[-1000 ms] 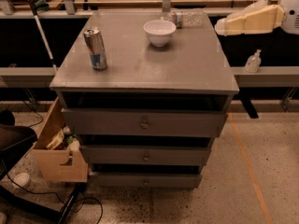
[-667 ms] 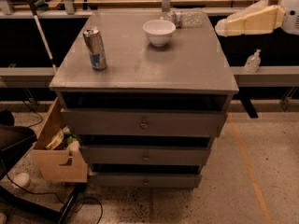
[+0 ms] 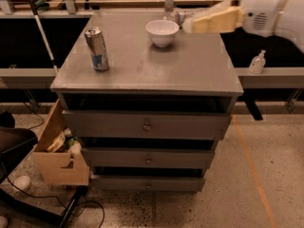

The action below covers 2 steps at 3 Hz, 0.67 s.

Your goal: Pick redbull can

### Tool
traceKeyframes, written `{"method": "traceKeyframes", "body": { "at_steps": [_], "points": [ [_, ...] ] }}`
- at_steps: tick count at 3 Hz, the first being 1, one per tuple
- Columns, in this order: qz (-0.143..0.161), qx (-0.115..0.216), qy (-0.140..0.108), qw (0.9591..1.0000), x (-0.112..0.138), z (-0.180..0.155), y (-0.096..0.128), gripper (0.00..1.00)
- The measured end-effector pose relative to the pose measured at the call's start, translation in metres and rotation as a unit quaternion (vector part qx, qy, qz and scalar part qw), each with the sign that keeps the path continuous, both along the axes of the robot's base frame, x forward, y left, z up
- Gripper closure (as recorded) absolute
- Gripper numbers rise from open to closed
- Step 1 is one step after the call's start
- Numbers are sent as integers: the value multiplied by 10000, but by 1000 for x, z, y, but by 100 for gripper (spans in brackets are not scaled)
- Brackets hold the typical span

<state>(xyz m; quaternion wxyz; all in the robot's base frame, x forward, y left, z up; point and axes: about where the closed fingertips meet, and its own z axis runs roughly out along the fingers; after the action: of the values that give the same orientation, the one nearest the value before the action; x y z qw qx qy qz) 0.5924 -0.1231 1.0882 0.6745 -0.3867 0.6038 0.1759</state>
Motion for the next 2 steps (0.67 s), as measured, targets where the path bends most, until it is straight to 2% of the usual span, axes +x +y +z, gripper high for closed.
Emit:
{"method": "traceKeyframes", "body": {
  "at_steps": [1, 2],
  "points": [
    [534, 6, -257, 9982, 32, -10, 76, 0],
    [989, -264, -185, 9946, 61, -32, 145, 0]
  ]
}}
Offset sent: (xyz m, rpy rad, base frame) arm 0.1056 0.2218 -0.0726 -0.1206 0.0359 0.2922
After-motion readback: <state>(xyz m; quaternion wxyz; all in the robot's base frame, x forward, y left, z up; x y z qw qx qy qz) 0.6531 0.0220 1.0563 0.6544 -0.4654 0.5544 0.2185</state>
